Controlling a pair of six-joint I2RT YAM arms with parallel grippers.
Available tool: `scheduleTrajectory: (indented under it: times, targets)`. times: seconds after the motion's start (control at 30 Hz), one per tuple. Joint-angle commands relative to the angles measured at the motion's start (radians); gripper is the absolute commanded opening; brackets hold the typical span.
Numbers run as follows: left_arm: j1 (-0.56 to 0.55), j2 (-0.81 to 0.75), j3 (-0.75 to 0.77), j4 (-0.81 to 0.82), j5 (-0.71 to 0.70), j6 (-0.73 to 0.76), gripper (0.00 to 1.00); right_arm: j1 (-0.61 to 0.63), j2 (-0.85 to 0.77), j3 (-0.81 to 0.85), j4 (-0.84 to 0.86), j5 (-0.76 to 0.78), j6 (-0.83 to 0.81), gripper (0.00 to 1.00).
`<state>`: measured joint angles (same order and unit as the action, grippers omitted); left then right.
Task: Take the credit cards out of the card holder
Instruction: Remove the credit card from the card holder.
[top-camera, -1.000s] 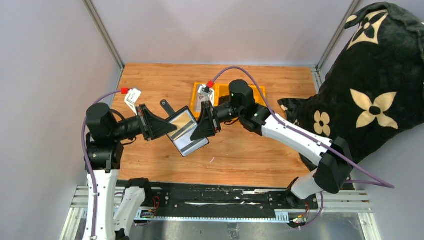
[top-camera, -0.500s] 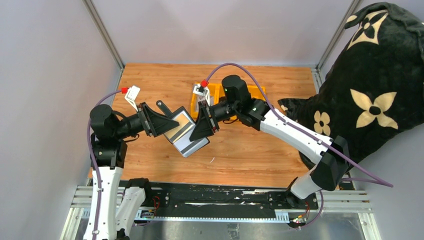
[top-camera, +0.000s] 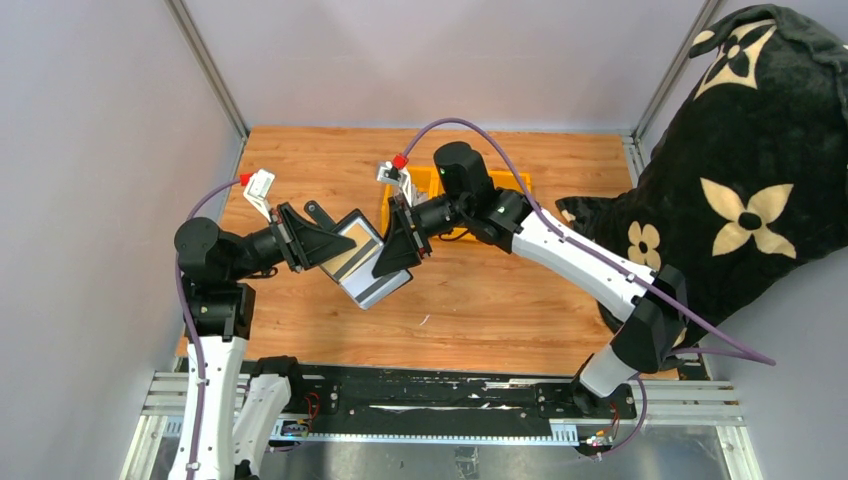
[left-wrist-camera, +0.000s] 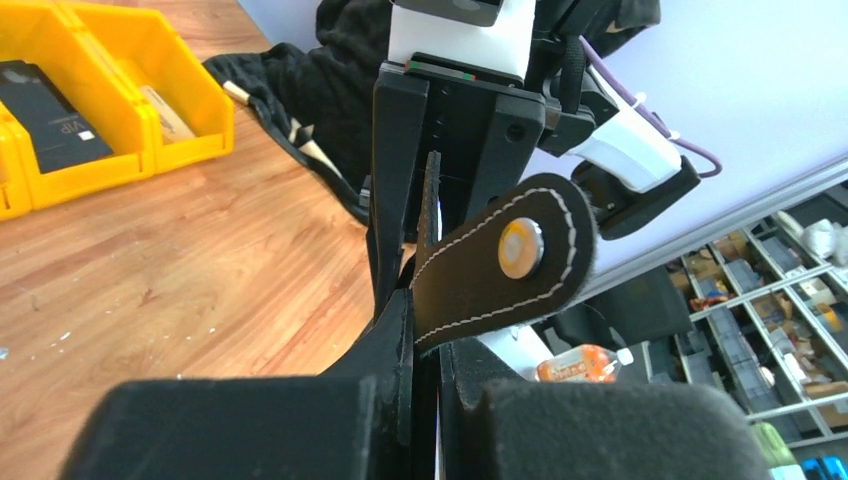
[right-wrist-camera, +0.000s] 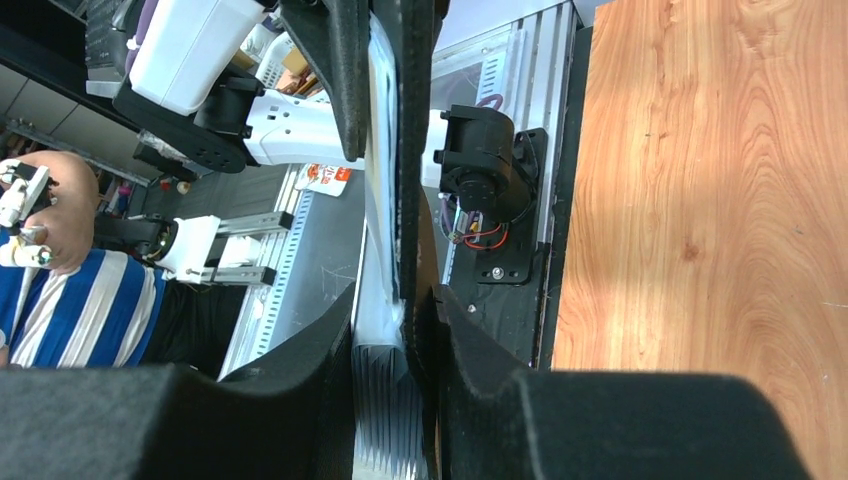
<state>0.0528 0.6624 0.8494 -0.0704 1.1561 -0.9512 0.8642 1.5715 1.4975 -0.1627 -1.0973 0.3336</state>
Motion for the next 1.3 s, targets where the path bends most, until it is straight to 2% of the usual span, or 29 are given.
scheduleTrajectory:
  times: [0.0,0.07,0.1,0.2,0.27,0.37,0.43,0.53,0.67,0.8,1.27]
  targets:
    - [0.002,-0.006,-0.015,0.091,0.002,-0.059,0.0,0.005,0.018,0.044,-0.01,-0.041,-0.034,0.16]
    - [0.002,-0.005,-0.012,0.093,-0.023,-0.059,0.0,-0.012,0.018,0.044,-0.018,-0.025,-0.034,0.37]
    - [0.002,-0.004,-0.01,0.093,-0.036,-0.059,0.0,-0.028,0.011,0.042,-0.019,-0.008,-0.03,0.41]
    - [0.002,-0.004,0.002,0.077,-0.088,-0.03,0.0,-0.088,-0.038,0.02,-0.014,0.118,0.012,0.47]
    - [0.003,-0.004,0.029,-0.027,-0.153,0.05,0.0,-0.141,-0.108,-0.026,0.034,0.249,0.107,0.5]
    - [0.003,-0.003,0.054,-0.1,-0.249,0.125,0.0,-0.172,-0.236,-0.158,0.209,0.419,0.219,0.56]
    - [0.004,-0.005,0.054,-0.123,-0.309,0.137,0.0,-0.16,-0.295,-0.24,0.338,0.452,0.283,0.6]
    - [0.003,-0.009,0.038,-0.117,-0.343,0.126,0.0,-0.121,-0.292,-0.279,0.462,0.396,0.391,0.61]
    - [0.004,-0.011,0.025,-0.091,-0.344,0.089,0.0,-0.038,-0.23,-0.289,0.607,0.347,0.512,0.61]
    - [0.004,-0.019,0.019,-0.06,-0.337,0.045,0.0,-0.005,-0.165,-0.3,0.749,0.326,0.635,0.61]
    - [0.003,-0.037,0.0,-0.005,-0.328,-0.062,0.0,0.01,-0.044,-0.326,0.833,0.367,0.745,0.59]
